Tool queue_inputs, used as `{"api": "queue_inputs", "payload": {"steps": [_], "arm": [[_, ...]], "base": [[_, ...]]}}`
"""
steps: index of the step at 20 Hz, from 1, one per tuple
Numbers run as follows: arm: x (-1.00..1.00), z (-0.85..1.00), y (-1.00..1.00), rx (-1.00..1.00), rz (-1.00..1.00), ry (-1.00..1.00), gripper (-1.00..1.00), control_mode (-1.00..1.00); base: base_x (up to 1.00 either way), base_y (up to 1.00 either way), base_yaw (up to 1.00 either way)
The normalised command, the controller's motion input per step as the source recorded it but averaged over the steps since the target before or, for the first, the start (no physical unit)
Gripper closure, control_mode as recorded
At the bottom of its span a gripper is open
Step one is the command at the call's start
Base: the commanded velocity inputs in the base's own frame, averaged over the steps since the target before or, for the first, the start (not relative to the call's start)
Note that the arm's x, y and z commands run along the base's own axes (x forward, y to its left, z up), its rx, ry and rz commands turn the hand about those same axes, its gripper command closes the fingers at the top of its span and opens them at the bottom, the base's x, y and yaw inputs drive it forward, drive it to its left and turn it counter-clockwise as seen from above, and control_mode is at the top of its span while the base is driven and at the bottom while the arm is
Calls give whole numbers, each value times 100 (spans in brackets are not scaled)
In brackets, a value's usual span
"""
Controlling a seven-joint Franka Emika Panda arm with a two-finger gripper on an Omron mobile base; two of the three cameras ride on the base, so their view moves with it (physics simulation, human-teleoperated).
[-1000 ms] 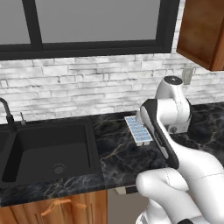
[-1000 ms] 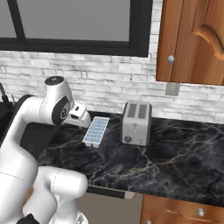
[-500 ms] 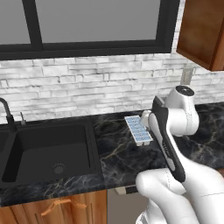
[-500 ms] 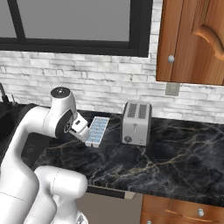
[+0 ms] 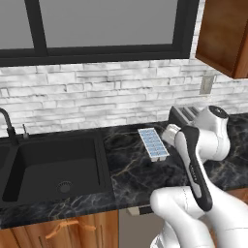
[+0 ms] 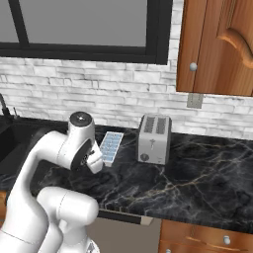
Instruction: The ice cube tray has been filled with water. Take the tray and place it in the freezer to make ice. Close the freezer door after placing the tray.
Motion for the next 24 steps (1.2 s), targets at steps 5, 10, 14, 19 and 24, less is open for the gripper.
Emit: {"api": "queue_inputs", "payload": {"steps": [5, 10, 14, 19, 24], "arm": [[1, -25, -41, 23, -3, 0, -100, -100], [6, -8, -11, 9, 0, -3, -100, -100], [8, -6, -1, 7, 0, -2, -100, -100], [24, -16, -9, 9, 2, -5, -100, -100], [21, -11, -5, 9, 4, 0, -100, -100]], "base": [[0, 0, 0], [0, 0, 0], [0, 0, 0], [0, 0, 0], [0, 0, 0]]}}
